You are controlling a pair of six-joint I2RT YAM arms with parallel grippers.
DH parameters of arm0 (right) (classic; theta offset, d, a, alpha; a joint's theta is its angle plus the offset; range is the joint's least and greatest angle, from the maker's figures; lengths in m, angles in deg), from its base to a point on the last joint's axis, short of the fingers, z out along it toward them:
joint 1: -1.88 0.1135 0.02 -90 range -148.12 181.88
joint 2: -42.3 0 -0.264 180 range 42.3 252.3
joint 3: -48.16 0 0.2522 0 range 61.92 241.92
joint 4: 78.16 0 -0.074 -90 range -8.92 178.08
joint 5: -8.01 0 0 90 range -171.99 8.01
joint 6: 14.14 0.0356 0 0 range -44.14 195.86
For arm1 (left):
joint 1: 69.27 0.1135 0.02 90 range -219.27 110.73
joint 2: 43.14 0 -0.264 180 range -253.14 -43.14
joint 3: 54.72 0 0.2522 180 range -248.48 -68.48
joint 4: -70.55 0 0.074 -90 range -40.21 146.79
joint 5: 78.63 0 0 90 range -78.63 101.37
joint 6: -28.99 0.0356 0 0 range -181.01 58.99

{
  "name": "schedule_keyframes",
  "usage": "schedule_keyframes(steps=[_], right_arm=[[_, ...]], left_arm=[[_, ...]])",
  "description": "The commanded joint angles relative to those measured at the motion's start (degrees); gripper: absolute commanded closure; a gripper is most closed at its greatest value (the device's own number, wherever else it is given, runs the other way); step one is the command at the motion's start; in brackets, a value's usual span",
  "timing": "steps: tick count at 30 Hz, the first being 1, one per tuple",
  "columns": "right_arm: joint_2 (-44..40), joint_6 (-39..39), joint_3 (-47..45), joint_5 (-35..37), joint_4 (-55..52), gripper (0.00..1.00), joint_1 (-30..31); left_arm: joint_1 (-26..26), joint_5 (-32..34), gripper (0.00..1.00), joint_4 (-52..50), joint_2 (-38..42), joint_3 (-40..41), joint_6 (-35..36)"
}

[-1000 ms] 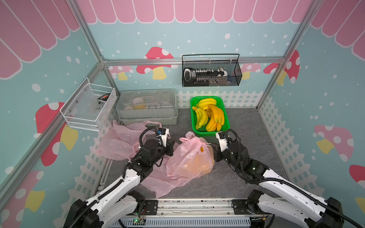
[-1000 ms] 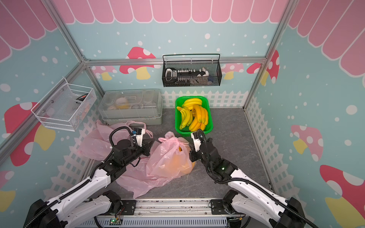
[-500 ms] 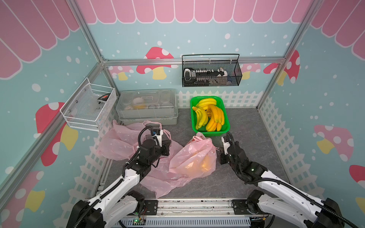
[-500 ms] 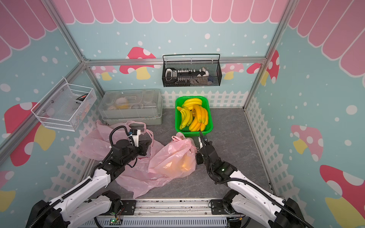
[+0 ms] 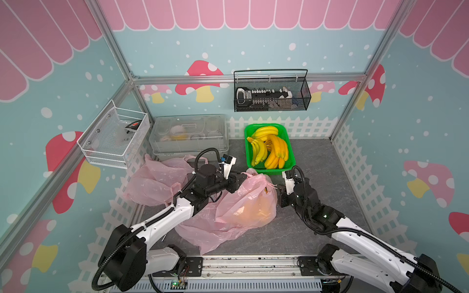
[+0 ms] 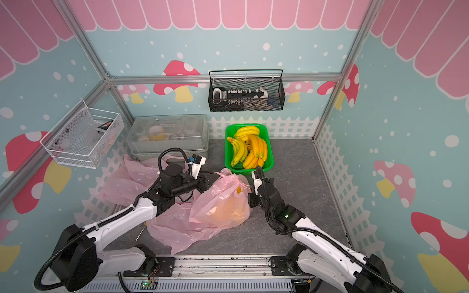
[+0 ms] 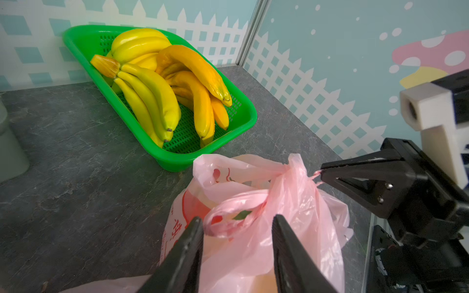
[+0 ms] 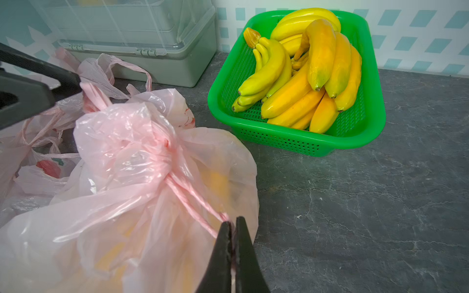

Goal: Place the banana into a plastic bag & tie a knot
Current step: Tie the plastic bag at the center of the board.

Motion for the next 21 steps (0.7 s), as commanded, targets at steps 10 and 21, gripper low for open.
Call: schedule_keyframes(steps=[10, 21], right_arm=[[-0.51, -1.09, 0.86, -0.88, 1.41, 1.0, 0.16], [-0.57, -1.19, 0.98, -1.52, 1.31, 1.0, 0.2]], left_arm=[[0.87, -7.58, 0.01, 1.25, -6.22, -3.97, 0.03], [3.92, -8.02, 0.01, 5.53, -5.64, -1.61, -2.7]])
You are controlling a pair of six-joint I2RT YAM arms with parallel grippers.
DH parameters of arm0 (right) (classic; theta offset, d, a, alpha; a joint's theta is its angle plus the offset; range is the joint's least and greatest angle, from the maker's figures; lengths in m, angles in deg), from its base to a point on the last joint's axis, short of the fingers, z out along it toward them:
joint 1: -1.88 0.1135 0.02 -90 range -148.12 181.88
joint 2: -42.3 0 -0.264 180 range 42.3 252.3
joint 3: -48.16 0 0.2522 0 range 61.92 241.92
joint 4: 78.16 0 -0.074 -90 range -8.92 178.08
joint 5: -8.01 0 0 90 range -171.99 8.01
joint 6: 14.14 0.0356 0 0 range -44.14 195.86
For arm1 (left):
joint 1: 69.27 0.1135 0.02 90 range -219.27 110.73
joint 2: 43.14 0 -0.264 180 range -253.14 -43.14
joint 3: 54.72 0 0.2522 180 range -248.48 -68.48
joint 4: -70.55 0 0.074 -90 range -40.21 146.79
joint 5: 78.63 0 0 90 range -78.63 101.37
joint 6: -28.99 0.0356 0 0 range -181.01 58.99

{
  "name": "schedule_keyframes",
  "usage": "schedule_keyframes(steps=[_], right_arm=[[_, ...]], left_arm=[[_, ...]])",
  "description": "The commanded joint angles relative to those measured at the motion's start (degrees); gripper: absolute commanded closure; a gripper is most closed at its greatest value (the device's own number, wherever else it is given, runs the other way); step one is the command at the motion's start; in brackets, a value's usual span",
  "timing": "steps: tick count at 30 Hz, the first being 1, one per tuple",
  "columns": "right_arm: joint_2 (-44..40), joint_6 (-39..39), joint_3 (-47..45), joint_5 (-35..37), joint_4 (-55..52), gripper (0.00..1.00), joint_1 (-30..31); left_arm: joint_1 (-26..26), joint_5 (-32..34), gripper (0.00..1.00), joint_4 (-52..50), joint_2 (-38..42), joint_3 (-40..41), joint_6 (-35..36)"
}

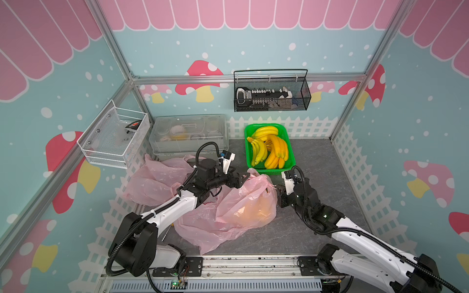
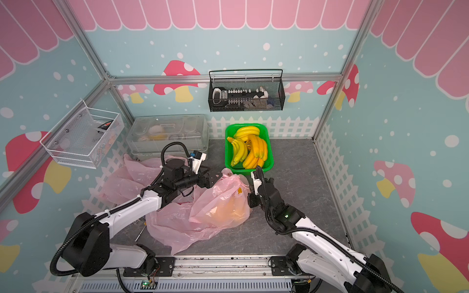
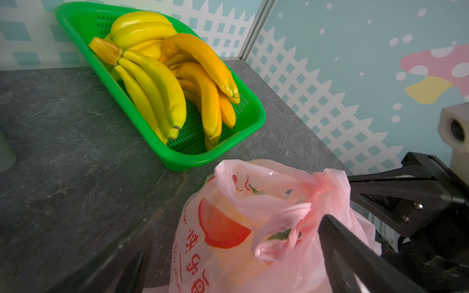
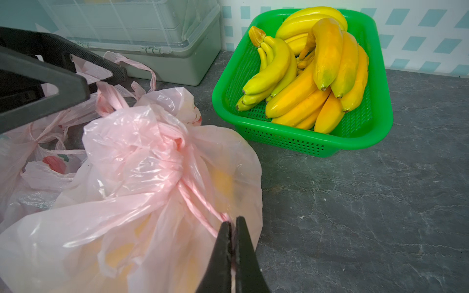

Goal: Place the banana into a plastic bag & tie a knot
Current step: Tie the plastic bag at the center of the board.

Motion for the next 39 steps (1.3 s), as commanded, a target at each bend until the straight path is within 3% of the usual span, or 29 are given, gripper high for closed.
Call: schedule_keyframes(steps=[1, 5, 11, 17, 22, 26, 30, 34, 39], right_arm=[[-0.57, -0.8, 1.02, -0.45, 1.3, 1.0, 0.14], [-0.23, -0.87, 1.21, -0.71, 1.46, 1.0, 0.14], [-0.03, -1.05, 1.47, -0.64, 1.37, 1.0, 0.14], [0.18, -1.14, 1.3, -0.53, 1.39, 1.0, 0.14], [0.18, -1.05, 1.12, 0.56, 1.13, 1.0, 0.14], [0.57, -1.21, 1.84, 1.53, 0.02, 1.0, 0.14], [0.57, -1.12, 2.09, 3.58, -2.05, 1.0, 0.14], [0.7, -0.43, 1.03, 6.44, -4.91, 1.0, 0.14], [1.7, 2.88, -1.74, 11.63, -8.04, 1.0, 0.14]], left_arm=[[-0.45, -2.8, 0.03, 3.12, 0.03, 0.55, -0.69], [-0.68, -5.65, 0.14, 2.46, -1.73, -0.93, -0.78], [-0.9, -8.26, 0.43, 1.7, -4.51, -2.93, -1.05], [-1.42, -8.57, 0.78, 2.39, -4.72, -3.45, -1.55], [-1.87, -8.26, 1.0, 3.76, -3.81, -2.35, -1.92], [-1.87, -4.39, 1.0, 3.98, -1.67, -0.76, -1.96], [-0.69, 5.86, 1.0, 3.24, 3.3, 2.64, -2.56], [4.27, 16.23, 1.0, -2.37, 8.09, 6.47, -4.52], [11.94, 21.85, 1.0, -5.19, 11.41, 13.02, -9.46]])
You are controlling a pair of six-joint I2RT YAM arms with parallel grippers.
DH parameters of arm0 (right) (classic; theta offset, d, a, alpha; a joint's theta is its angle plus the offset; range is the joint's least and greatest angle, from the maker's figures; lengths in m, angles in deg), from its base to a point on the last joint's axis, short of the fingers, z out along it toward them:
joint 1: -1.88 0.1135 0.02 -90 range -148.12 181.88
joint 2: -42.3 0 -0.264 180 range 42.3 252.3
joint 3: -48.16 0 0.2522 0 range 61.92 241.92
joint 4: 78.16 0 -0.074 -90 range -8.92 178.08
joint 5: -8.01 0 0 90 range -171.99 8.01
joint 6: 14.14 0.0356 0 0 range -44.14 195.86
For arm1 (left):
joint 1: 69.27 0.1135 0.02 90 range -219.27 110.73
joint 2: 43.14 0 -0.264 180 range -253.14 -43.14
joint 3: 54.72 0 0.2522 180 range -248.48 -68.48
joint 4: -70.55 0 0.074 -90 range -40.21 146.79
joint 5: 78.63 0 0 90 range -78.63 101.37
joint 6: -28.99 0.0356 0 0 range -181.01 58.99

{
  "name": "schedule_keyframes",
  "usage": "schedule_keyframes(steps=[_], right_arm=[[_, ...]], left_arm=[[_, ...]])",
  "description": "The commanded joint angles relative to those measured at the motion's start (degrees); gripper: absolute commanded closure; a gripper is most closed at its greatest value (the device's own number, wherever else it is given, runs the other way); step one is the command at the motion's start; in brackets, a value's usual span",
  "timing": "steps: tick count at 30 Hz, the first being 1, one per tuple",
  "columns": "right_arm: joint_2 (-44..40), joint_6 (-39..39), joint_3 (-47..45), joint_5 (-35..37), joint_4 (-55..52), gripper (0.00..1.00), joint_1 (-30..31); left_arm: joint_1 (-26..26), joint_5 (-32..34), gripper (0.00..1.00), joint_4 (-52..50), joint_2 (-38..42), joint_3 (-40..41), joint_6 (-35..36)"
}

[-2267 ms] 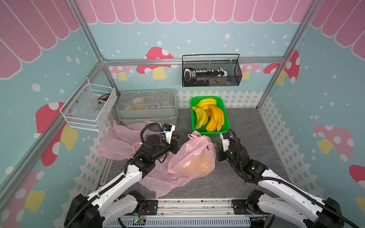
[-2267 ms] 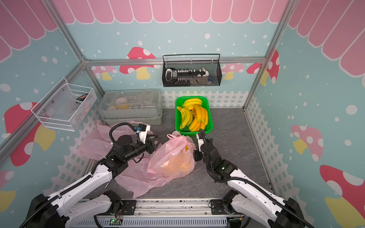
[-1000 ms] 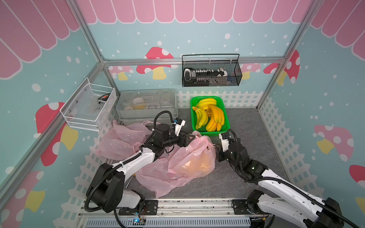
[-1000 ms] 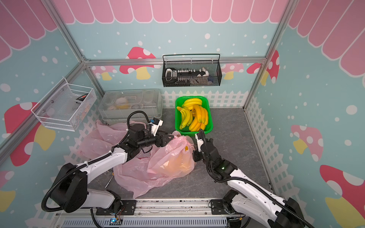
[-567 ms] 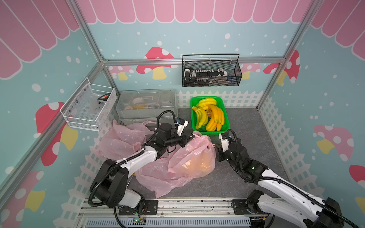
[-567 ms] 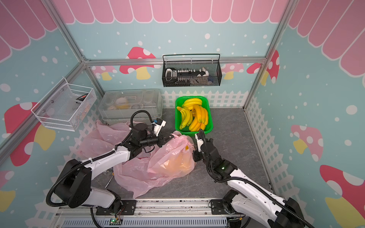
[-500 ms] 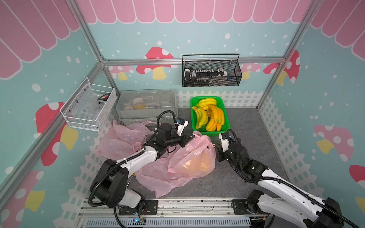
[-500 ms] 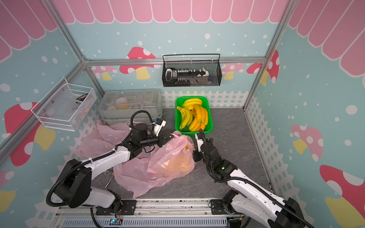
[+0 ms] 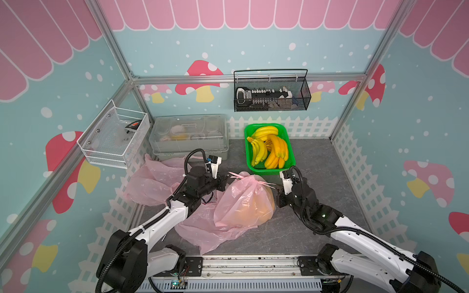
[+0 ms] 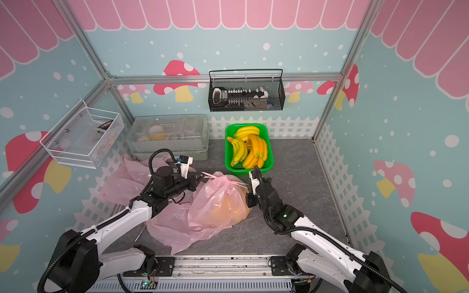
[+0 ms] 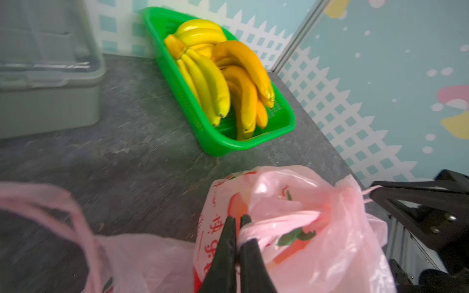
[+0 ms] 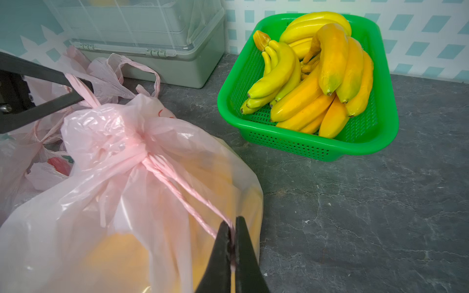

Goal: Place the banana into a plastic bag & tie a knot
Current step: Tie the plastic bag at the center of the board, then place the plastic bag at the center of the board.

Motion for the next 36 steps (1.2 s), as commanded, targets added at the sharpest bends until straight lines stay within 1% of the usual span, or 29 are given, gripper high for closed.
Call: schedule_keyframes(steps=[1, 5, 9, 11, 15, 17, 19, 24, 27, 31, 36], right_arm=[[0.57, 2.95, -3.03, 10.85, -8.29, 1.0, -1.37], [2.39, 5.26, -3.5, 14.62, -9.61, 1.0, -1.63], [5.1, 7.08, -1.19, 17.34, -12.2, 1.0, -2.27], [5.44, 7.0, -0.08, 17.57, -12.4, 1.0, -2.63], [4.22, 4.07, 3.54, 16.43, -11.68, 1.0, -3.06], [3.24, 2.3, 6.57, 16.34, -12.02, 1.0, -3.25], [2.35, 0.23, 10.6, 17.07, -13.51, 1.0, -3.93], [-0.03, -4.07, 22.92, 18.61, -18.2, 1.0, -9.6], [-0.36, -6.48, 29.51, 20.24, -19.96, 1.0, -12.07], [-0.11, -9.64, 36.99, 22.52, -19.98, 1.0, -13.74], [2.42, -13.48, 43.05, 25.92, -19.07, 1.0, -16.07]], left_arm=[[7.25, 15.15, 1.0, -3.97, 1.23, 3.36, -4.75], [8.38, 19.68, 1.0, -8.98, -0.15, 2.9, -5.94], [8.4, 22.64, 1.0, -12.23, -0.27, 0.72, -6.55], [8.4, 23.1, 1.0, -12.86, 0.06, -0.72, -6.53], [7.34, 20.51, 1.0, -12.89, -0.07, -4.98, -5.64], [4.77, 19.76, 1.0, -13.15, -0.16, -8.13, -4.95], [0.66, 19.79, 1.0, -13.77, -0.31, -12.13, -3.84], [-9.45, 19.43, 1.0, -14.37, -1.92, -24.16, -2.9], [-13.77, 18.31, 1.0, -14.39, -4.43, -31.41, -2.59], [-18.38, 15.5, 1.0, -14.1, -9.65, -41.16, -2.02], [-20.9, 11.79, 1.0, -14.09, -20.32, -54.43, -3.07]])
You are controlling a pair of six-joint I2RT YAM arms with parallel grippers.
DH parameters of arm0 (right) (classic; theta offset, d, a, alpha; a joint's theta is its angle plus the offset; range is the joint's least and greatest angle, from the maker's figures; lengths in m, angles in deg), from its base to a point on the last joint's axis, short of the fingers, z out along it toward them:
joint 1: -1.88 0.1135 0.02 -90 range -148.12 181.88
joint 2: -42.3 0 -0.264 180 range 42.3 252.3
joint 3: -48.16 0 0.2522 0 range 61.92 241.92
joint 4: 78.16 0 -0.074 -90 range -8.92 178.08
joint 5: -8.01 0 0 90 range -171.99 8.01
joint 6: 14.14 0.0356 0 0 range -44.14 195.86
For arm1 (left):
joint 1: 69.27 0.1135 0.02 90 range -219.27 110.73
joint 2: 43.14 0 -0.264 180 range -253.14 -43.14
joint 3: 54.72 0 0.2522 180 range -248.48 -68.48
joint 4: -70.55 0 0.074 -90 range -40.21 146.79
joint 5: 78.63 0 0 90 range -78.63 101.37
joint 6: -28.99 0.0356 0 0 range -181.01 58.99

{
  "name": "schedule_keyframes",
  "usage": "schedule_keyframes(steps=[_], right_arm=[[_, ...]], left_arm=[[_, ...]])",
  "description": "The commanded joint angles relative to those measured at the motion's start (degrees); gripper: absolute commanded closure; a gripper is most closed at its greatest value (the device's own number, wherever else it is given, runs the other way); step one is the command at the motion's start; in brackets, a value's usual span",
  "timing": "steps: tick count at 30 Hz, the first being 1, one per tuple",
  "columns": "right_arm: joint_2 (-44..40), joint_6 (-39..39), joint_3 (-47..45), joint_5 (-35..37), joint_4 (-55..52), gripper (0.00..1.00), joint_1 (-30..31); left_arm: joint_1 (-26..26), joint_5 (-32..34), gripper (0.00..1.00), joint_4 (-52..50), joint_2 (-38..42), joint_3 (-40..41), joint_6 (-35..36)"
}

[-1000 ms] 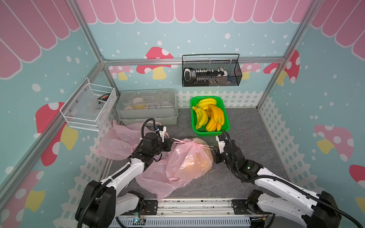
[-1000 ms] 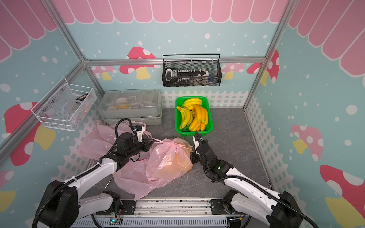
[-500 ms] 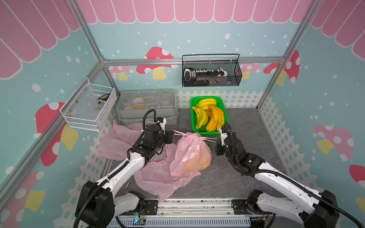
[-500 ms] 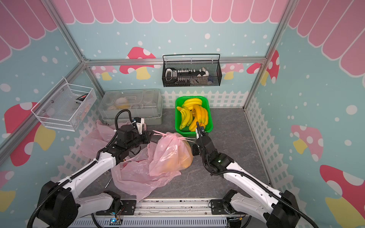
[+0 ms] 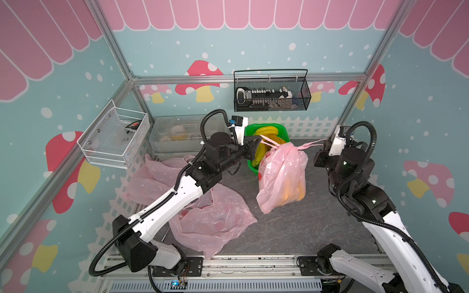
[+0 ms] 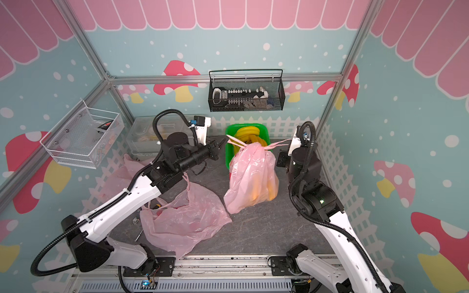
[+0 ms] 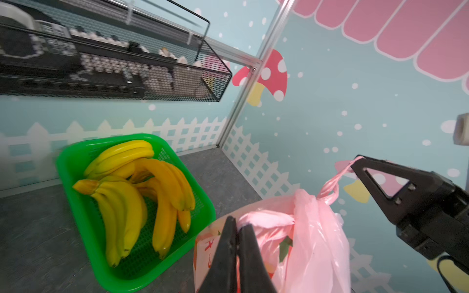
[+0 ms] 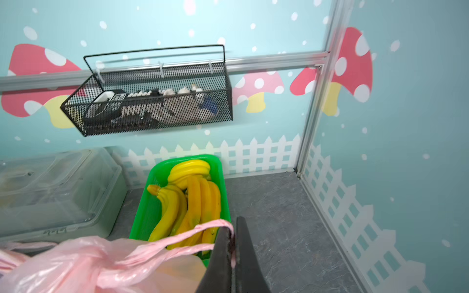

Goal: Place the banana into a plastic bag & tie a knot
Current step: Place the plastic bag at the center of the board.

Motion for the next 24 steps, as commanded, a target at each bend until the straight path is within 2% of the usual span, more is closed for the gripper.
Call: schedule_keyframes(steps=[1, 8, 15, 18, 20, 22, 24], right_arm=[[2.18, -4.76, 3.09, 5.25, -0.52, 1.0, -2.38], [7.49, -3.68, 5.28, 1.65, -0.4, 1.0, -13.43], [11.7, -0.86, 6.93, -3.77, -0.35, 1.0, -26.45], [13.79, 0.42, 7.77, -7.08, -0.36, 1.0, -30.72], [14.78, 0.85, 7.81, -8.48, -0.41, 1.0, -32.36], [15.1, 1.2, 6.79, -10.32, -0.23, 1.0, -33.05], [14.79, 1.89, 4.29, -12.29, 0.36, 0.87, -33.07]], left_arm=[[-1.03, -2.07, 1.0, -0.11, -7.23, -7.68, -0.49], [-4.01, -8.89, 1.0, 3.51, -27.5, -26.29, -5.7], [-8.15, -11.38, 1.0, 1.48, -49.54, -52.98, -7.88], [-8.82, -11.1, 1.0, -0.6, -58.47, -66.63, -8.05], [-8.76, -10.26, 1.0, 0.26, -62.7, -71.83, -8.71], [-8.67, -10.2, 0.9, 2.29, -64.21, -72.39, -9.12], [-8.71, -9.98, 0.69, 4.62, -63.5, -68.76, -9.13]])
